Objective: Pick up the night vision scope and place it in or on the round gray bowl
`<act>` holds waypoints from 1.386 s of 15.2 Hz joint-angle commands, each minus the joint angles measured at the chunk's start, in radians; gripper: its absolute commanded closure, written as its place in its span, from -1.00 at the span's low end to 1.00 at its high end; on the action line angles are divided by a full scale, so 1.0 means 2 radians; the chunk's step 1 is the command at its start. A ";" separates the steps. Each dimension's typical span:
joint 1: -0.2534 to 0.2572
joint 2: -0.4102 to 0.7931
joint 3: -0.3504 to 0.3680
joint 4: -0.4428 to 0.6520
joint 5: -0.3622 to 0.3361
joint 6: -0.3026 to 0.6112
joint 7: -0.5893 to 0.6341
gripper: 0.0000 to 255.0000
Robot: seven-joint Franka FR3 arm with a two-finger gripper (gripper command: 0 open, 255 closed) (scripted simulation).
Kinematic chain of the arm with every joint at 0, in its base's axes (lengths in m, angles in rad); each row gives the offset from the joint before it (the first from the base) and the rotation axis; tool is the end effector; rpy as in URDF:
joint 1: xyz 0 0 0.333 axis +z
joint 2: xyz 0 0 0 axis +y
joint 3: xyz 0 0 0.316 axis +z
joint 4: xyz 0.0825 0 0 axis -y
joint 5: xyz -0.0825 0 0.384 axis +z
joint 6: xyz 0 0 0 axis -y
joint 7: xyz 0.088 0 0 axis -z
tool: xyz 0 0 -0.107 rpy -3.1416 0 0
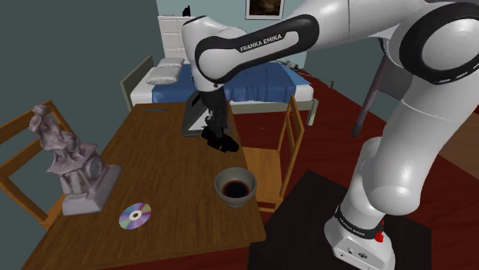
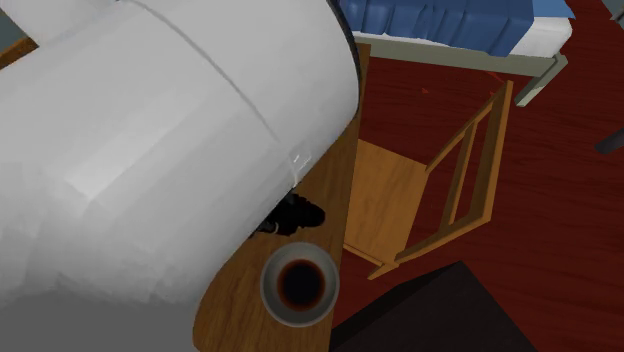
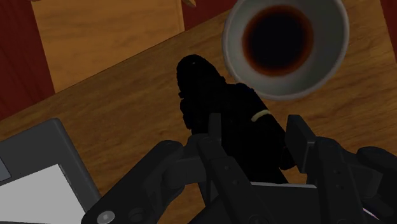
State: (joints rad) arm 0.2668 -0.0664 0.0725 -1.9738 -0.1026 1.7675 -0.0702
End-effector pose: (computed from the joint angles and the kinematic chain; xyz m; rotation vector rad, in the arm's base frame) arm 0.4964 0.1664 0.4870 2.9427 0.6521 -0.1886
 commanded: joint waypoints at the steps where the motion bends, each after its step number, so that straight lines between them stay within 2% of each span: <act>1: 0.010 -0.019 0.011 -0.015 0.006 -0.005 0.020 1.00; 4: 0.026 -0.049 0.029 -0.038 0.016 -0.015 0.049 1.00; 21: 0.025 -0.018 0.030 -0.122 0.010 0.098 0.061 1.00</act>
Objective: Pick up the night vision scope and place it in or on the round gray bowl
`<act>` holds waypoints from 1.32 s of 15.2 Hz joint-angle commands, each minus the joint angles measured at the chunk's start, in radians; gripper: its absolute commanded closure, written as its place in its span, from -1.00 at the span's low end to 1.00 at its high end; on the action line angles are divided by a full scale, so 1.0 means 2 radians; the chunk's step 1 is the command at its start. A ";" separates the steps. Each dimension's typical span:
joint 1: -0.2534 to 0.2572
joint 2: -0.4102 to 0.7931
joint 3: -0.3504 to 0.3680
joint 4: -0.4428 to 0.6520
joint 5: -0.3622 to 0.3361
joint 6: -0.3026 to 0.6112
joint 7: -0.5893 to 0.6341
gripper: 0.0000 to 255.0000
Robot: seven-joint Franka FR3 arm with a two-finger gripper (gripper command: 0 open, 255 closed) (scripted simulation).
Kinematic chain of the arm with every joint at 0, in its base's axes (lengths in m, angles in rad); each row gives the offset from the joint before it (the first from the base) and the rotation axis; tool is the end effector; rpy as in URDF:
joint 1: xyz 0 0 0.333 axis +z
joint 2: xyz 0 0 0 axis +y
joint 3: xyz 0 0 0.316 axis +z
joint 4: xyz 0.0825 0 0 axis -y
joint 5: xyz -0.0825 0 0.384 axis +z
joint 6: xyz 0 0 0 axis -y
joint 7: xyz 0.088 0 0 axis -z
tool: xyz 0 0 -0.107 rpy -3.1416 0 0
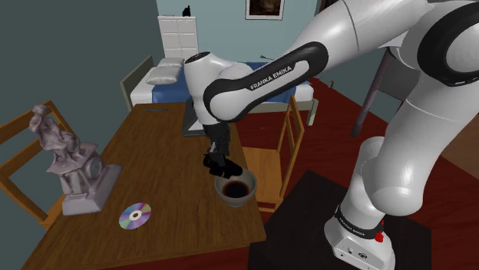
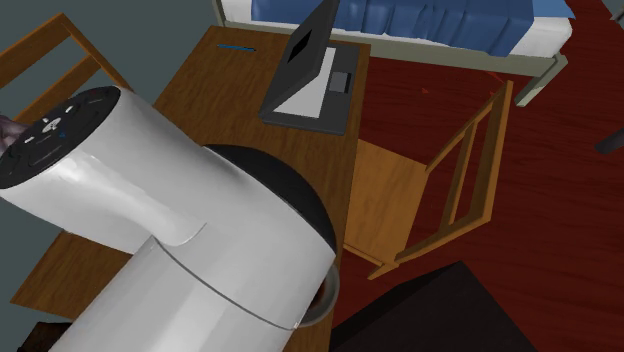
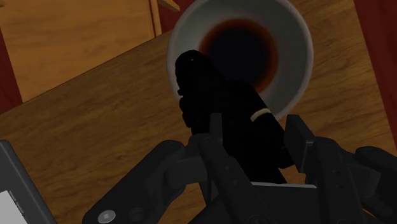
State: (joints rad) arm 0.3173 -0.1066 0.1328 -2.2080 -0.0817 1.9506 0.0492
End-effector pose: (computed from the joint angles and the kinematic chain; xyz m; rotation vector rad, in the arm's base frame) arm 0.4455 0.2100 0.4136 2.9424 0.6505 -0.1898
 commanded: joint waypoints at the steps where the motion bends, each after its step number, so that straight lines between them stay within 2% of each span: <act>1: 0.000 0.004 0.000 -0.009 -0.001 0.014 0.002 1.00; 5: 0.000 0.017 0.001 -0.024 -0.004 0.042 0.006 1.00; 13: 0.000 0.017 0.001 -0.024 -0.004 0.042 0.006 1.00; 14: 0.000 0.017 0.001 -0.024 -0.004 0.042 0.006 -1.00; 19: 0.000 0.017 0.001 -0.024 -0.004 0.042 0.006 -1.00; 20: 0.001 0.012 0.001 -0.012 -0.002 0.025 0.005 -1.00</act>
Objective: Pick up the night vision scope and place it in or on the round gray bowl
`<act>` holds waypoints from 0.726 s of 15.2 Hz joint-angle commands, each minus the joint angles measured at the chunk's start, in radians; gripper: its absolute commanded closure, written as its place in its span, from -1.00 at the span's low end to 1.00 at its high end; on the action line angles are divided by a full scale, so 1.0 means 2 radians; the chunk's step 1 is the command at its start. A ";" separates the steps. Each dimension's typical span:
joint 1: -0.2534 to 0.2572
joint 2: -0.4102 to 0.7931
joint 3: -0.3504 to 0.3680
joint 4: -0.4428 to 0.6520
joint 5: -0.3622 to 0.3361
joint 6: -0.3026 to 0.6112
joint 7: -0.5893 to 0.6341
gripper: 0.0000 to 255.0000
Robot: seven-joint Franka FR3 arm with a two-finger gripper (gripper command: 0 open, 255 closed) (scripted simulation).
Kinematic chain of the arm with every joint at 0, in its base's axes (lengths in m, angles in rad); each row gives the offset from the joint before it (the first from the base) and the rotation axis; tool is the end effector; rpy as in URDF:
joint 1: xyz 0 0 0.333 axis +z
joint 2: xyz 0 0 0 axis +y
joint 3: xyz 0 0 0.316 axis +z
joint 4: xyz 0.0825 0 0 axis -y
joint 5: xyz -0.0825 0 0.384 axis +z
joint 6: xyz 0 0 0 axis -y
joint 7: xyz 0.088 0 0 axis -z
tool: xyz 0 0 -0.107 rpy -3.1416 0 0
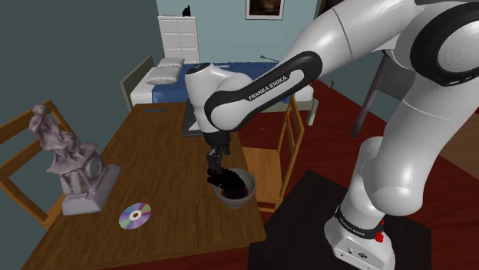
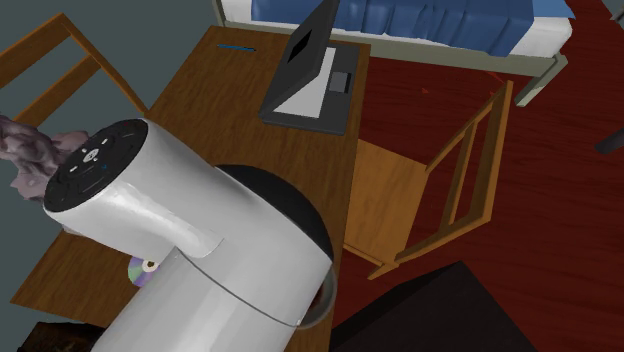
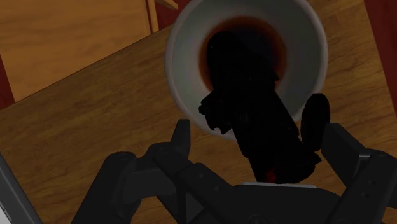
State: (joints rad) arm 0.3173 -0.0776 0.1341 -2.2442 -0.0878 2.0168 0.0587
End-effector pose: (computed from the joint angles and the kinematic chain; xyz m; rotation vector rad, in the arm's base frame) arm 0.4458 0.2108 0.3882 2.9430 0.6510 -0.1872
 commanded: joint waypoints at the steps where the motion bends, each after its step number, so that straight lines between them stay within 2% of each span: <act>1: 0.001 -0.006 0.001 0.019 0.002 -0.026 -0.001 -1.00; 3: 0.002 -0.012 0.002 0.044 0.004 -0.056 -0.002 -1.00; 11: 0.002 -0.012 0.002 0.044 0.004 -0.056 -0.002 -1.00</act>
